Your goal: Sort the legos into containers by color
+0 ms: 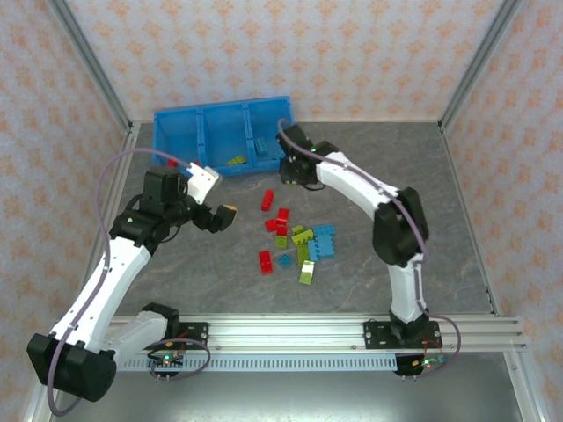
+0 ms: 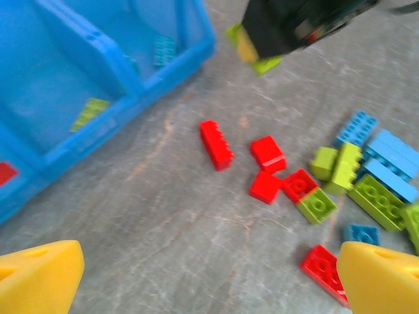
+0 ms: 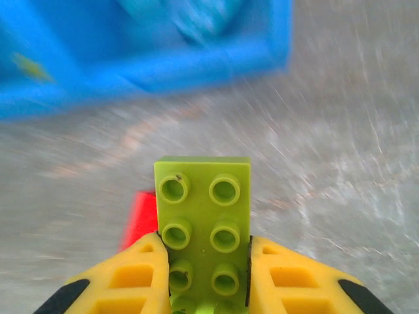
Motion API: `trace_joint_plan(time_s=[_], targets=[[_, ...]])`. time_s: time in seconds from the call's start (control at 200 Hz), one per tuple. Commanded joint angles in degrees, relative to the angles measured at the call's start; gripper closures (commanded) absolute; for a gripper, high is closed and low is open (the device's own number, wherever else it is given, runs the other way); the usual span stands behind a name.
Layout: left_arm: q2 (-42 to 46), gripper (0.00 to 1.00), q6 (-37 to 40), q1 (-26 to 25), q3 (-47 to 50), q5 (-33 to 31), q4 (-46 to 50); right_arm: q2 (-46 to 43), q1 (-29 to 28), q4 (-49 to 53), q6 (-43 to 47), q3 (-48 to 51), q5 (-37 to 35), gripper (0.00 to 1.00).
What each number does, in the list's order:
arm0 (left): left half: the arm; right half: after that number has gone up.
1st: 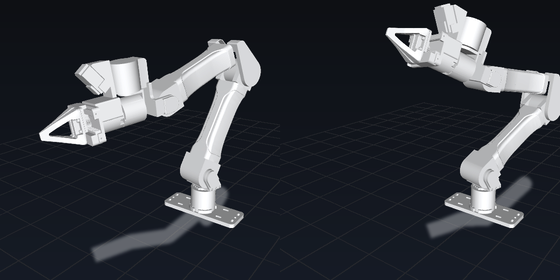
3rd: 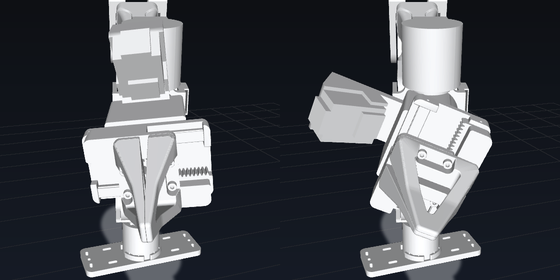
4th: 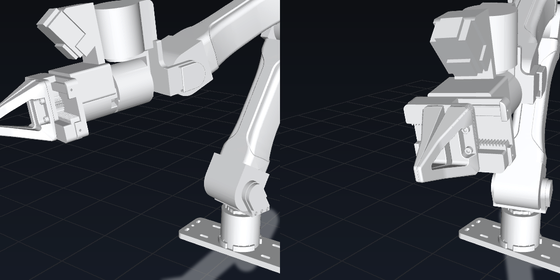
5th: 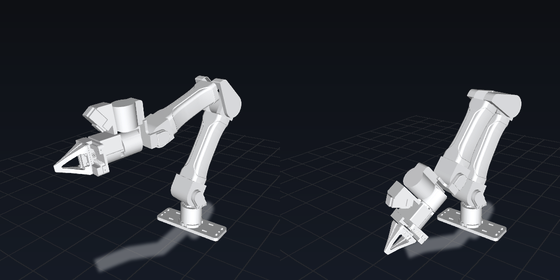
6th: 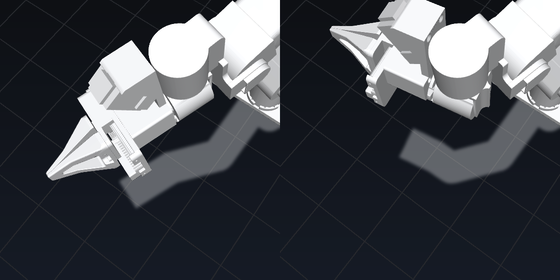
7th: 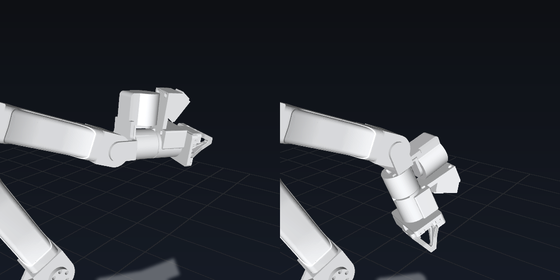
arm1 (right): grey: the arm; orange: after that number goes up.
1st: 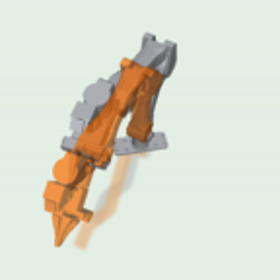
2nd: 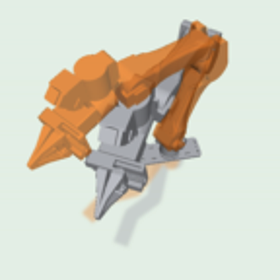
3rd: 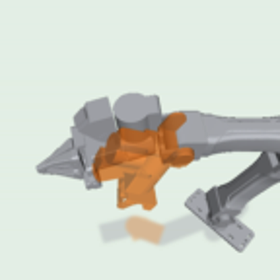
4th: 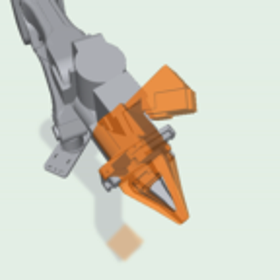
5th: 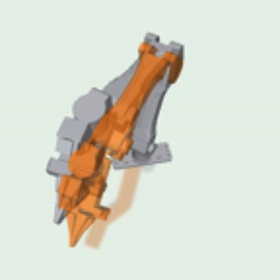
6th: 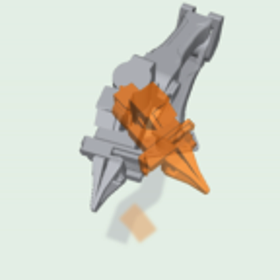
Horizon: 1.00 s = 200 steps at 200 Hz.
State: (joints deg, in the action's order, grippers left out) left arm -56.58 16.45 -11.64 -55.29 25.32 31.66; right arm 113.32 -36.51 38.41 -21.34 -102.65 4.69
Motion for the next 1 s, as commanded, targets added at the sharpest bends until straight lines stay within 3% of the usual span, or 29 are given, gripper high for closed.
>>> trace_joint_plan(time_s=[0.0, 0.15, 0.255, 0.525, 0.701, 0.906, 0.996], targets=[[0.5, 0.00, -6.8, -0.2, 0.3, -13.0, -4.5, -4.3, -4.6, -12.9, -3.7, 1.8, 2.7, 0.78], [0.2, 0.00, -12.6, 0.1, 0.1, -25.9, -5.4, 3.4, -8.4, -15.3, -2.0, -7.1, -4.8, 0.76], [1.0, 0.00, -14.4, 0.2, 0.8, -30.2, -6.2, 11.8, -8.4, -16.5, -0.8, -16.2, -5.5, 0.77], [1.7, 0.00, -14.5, 0.1, 1.2, -30.8, -6.1, 35.7, -8.4, -16.6, 2.2, -46.2, -4.5, 0.76], [1.5, 0.00, -13.6, 0.1, 1.1, -26.6, -5.8, 41.9, -8.2, -25.8, 3.2, -49.6, -5.3, 0.73], [1.6, 0.00, -13.2, 0.2, 1.2, -28.4, -5.9, 43.3, -8.2, -26.3, 3.4, -53.7, -5.2, 0.48], [1.6, 0.00, -13.2, 0.1, 1.3, -28.7, -5.9, 41.5, -8.2, -24.7, 3.0, -53.4, -3.6, 0.46]])
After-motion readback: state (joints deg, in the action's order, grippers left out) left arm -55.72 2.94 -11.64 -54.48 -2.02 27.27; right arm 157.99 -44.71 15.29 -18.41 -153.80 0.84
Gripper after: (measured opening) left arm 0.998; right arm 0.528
